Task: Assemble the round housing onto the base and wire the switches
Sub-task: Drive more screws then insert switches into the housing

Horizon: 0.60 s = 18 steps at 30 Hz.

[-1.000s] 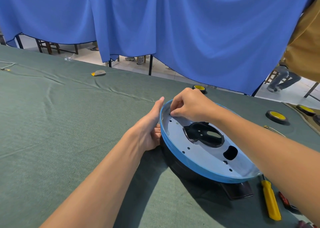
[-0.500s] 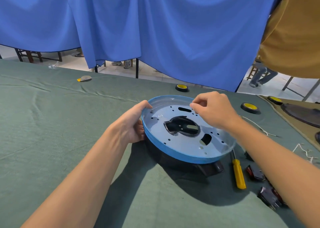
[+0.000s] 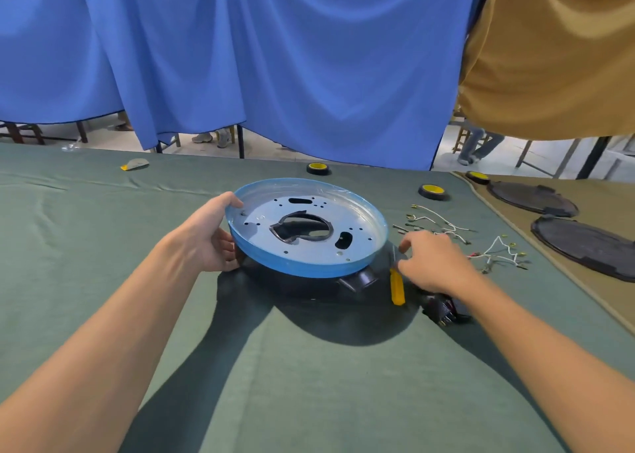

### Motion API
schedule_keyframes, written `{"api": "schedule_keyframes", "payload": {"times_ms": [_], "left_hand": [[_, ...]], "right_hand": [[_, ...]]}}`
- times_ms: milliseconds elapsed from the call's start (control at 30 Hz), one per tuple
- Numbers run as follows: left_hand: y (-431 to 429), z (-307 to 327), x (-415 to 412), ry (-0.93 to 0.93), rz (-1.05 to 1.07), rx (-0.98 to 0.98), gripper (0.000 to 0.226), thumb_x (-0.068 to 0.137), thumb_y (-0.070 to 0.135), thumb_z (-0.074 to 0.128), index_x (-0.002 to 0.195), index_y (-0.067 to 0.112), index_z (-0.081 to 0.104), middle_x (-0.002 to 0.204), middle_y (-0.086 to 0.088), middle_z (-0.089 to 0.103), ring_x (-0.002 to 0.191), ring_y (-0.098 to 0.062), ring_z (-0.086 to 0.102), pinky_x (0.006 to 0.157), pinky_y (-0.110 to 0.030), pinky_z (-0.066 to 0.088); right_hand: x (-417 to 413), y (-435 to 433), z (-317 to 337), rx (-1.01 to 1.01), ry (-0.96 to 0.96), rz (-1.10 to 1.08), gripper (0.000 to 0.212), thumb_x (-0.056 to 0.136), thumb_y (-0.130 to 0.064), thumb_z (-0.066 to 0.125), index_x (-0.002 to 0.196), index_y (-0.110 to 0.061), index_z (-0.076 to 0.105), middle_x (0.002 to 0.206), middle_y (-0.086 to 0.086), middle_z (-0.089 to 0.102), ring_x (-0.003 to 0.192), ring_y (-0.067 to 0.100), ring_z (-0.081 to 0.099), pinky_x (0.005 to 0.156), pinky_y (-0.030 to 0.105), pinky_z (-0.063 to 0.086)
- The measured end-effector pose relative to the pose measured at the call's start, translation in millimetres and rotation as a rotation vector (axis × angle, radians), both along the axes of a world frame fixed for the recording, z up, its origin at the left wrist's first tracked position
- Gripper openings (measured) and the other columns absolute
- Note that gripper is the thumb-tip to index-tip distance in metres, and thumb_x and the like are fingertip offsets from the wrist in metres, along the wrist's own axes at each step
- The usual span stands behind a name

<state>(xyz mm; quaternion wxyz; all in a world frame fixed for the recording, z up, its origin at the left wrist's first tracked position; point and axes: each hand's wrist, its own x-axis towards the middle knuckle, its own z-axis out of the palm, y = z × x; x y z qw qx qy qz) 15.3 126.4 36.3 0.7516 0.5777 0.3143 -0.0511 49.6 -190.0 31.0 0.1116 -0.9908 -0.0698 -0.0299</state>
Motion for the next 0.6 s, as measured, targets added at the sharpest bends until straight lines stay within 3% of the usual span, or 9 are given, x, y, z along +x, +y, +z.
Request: {"api": "schedule_keyframes", "payload": {"times_ms": [100, 200, 300, 400, 600], "left_hand": [[-2, 2, -5, 0.023, -0.008, -0.013, 0.054, 0.068, 0.043, 0.068, 0.101, 0.002, 0.055, 0.088, -0.009, 0.057, 0.078, -0.023, 0.056, 0.065, -0.034, 0.048], [-5, 2, -8, 0.008, 0.006, -0.03, 0.057, 0.072, 0.044, 0.068, 0.105, 0.0, 0.055, 0.087, -0.008, 0.056, 0.073, -0.021, 0.056, 0.064, -0.032, 0.049], [-9, -1, -11, -0.021, 0.037, -0.039, 0.053, 0.074, 0.042, 0.07, 0.104, 0.001, 0.056, 0.08, -0.008, 0.057, 0.063, -0.021, 0.057, 0.057, -0.031, 0.052], [-10, -5, -13, -0.037, 0.061, -0.046, 0.046, 0.074, 0.04, 0.07, 0.098, 0.003, 0.058, 0.08, -0.007, 0.058, 0.062, -0.021, 0.058, 0.049, -0.027, 0.053], [-5, -10, -7, -0.068, 0.049, -0.025, 0.045, 0.071, 0.039, 0.07, 0.098, 0.004, 0.061, 0.085, -0.008, 0.06, 0.063, -0.022, 0.06, 0.059, -0.031, 0.054]], "right_hand": [[-12, 3, -4, -0.118, 0.025, 0.012, 0.033, 0.085, -0.041, 0.06, 0.11, -0.021, 0.053, 0.107, 0.01, 0.057, 0.093, 0.032, 0.056, 0.072, 0.039, 0.048], [-19, 10, -4, -0.173, 0.003, 0.025, 0.027, 0.084, -0.035, 0.059, 0.103, -0.019, 0.048, 0.096, 0.007, 0.051, 0.084, 0.029, 0.049, 0.064, 0.038, 0.042], [-18, 11, -1, -0.049, 0.007, -0.019, 0.021, 0.083, -0.027, 0.058, 0.096, -0.017, 0.045, 0.102, 0.01, 0.054, 0.09, 0.033, 0.052, 0.066, 0.038, 0.042], [-13, 7, 7, 0.046, -0.075, -0.087, 0.028, 0.087, -0.03, 0.057, 0.106, -0.014, 0.045, 0.113, 0.016, 0.055, 0.103, 0.039, 0.053, 0.07, 0.037, 0.038], [-1, 9, 30, 0.284, -0.311, -0.057, 0.023, 0.092, -0.025, 0.052, 0.111, -0.012, 0.048, 0.089, 0.01, 0.062, 0.078, 0.028, 0.053, 0.064, 0.037, 0.042]]}}
